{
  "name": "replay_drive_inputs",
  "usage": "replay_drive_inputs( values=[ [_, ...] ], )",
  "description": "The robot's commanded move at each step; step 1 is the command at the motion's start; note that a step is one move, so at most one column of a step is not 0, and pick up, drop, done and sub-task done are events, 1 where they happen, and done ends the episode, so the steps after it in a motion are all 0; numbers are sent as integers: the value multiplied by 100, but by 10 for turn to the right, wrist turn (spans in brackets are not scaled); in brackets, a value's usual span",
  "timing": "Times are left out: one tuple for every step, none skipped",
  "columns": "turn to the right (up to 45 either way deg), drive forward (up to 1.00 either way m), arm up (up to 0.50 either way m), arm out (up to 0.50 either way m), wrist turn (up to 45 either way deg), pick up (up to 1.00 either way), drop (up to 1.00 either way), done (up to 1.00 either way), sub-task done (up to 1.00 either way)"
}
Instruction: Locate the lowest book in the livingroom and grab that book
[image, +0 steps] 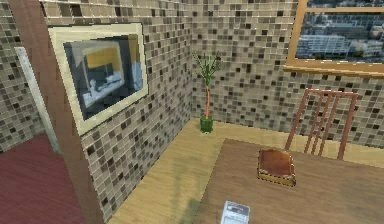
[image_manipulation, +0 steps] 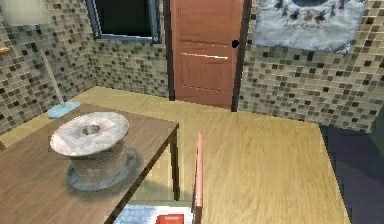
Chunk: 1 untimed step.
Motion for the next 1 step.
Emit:
replay_drive_inputs(
  values=[
    [0, 0, 0, 0, 450, 0, 0, 0, 0]
  ],
)
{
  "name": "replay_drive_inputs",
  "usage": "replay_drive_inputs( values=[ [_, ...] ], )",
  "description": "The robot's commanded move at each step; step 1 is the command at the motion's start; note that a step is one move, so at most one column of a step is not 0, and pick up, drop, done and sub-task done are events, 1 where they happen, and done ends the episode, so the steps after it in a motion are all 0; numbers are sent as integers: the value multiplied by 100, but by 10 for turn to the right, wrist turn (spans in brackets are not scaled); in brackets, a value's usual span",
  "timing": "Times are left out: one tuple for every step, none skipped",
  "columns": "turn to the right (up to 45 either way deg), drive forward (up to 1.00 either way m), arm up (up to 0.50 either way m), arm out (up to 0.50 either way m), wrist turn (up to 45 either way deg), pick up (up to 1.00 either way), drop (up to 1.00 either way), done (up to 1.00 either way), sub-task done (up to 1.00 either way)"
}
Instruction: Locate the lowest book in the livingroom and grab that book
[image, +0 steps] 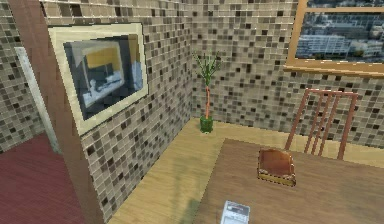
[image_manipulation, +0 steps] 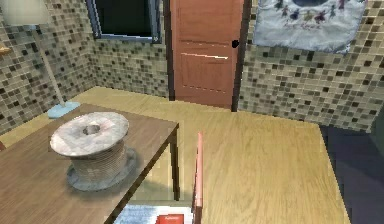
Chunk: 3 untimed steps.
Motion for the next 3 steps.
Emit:
replay_drive_inputs(
  values=[
    [0, 0, 0, 0, 450, 0, 0, 0, 0],
    [0, 0, 10, 0, 0, 0, 0, 0, 0],
    [0, 0, 0, 0, 450, 0, 0, 0, 0]
  ],
)
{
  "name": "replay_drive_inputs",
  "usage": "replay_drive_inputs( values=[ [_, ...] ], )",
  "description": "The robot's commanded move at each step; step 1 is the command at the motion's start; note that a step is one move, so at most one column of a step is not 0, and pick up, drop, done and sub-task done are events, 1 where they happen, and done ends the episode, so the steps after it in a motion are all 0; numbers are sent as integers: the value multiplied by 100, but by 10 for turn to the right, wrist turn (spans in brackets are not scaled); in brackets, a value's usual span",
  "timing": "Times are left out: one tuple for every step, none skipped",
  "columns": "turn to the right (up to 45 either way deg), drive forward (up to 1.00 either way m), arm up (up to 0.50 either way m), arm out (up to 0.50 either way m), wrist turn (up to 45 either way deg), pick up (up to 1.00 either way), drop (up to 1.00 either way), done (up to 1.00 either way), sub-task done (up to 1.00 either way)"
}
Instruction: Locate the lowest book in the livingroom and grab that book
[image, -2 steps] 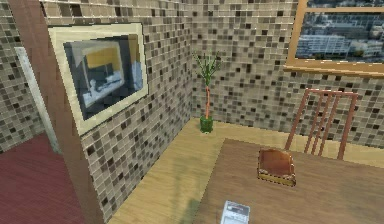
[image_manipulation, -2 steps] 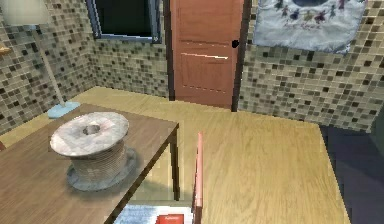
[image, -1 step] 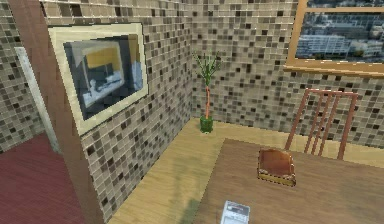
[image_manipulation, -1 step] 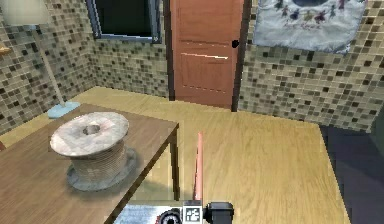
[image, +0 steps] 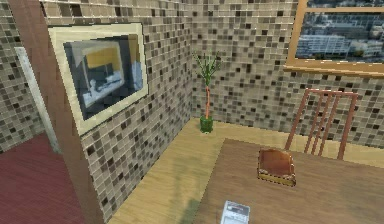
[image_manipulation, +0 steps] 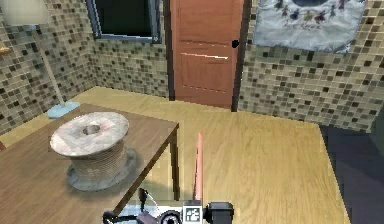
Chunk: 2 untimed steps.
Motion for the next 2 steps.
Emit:
replay_drive_inputs(
  values=[
    [0, 0, 0, 0, 330, 0, 0, 0, 0],
    [0, 0, -40, 0, 0, 0, 0, 0, 0]
  ],
)
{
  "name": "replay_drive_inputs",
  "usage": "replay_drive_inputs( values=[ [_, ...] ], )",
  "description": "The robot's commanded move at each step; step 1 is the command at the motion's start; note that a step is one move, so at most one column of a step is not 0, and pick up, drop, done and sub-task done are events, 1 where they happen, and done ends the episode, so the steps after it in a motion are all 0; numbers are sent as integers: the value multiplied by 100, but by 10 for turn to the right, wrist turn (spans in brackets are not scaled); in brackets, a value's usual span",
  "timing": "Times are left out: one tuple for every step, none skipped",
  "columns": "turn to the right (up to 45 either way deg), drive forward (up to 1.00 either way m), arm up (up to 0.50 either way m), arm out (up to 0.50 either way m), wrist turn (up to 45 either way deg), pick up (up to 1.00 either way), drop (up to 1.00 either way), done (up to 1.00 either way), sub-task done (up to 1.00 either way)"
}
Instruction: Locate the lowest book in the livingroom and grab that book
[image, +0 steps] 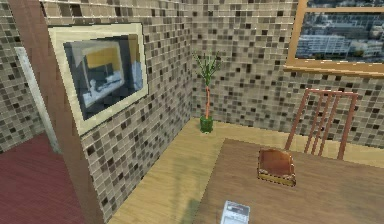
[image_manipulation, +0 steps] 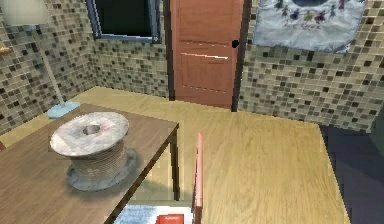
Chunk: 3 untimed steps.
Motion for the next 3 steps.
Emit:
replay_drive_inputs(
  values=[
    [0, 0, 0, 0, 0, 100, 0, 0, 0],
    [0, 0, 10, 0, 0, 0, 0, 0, 0],
    [0, 0, 0, 0, 0, 0, 0, 100, 0]
  ],
)
